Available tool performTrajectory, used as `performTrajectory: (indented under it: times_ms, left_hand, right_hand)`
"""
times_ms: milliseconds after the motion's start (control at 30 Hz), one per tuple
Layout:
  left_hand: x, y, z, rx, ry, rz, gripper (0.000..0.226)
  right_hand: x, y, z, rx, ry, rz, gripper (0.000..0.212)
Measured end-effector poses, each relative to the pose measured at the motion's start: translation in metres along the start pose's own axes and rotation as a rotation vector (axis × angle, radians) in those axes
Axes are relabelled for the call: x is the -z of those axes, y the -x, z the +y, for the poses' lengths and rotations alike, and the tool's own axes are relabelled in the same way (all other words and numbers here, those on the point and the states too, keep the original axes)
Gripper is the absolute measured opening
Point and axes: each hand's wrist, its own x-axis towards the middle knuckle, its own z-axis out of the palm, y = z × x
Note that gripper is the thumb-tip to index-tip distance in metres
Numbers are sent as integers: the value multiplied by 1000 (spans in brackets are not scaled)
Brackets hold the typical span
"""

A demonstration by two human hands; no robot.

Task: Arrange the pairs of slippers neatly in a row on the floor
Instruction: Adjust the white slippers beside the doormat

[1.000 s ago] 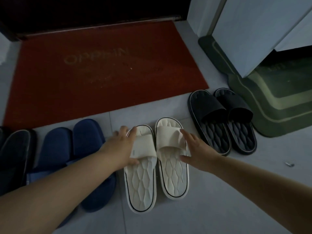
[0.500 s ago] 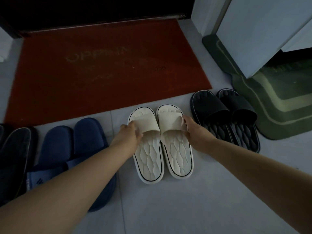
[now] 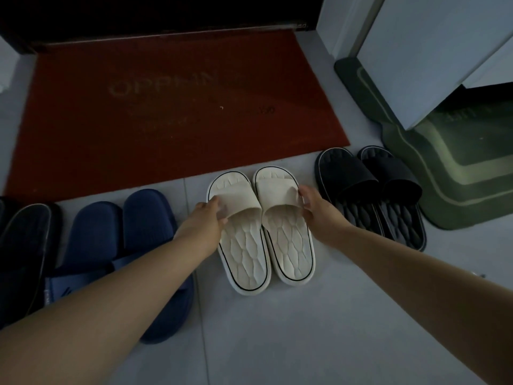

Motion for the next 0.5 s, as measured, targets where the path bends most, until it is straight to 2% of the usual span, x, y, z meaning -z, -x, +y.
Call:
performTrajectory:
  times_ms: [167,367,500]
  left_hand:
    - [2,-1,-3,-4,35,7,53]
    - [3,-7,-1,43,52,-21,56]
    - [5,-4,0,50,63,-63,61]
  right_hand:
    - [-4,19,1,20,-58,-108,73]
    - [-22,50,3,-17,-240,-73,69]
    - [-24,63,12,-12,-176,-87,72]
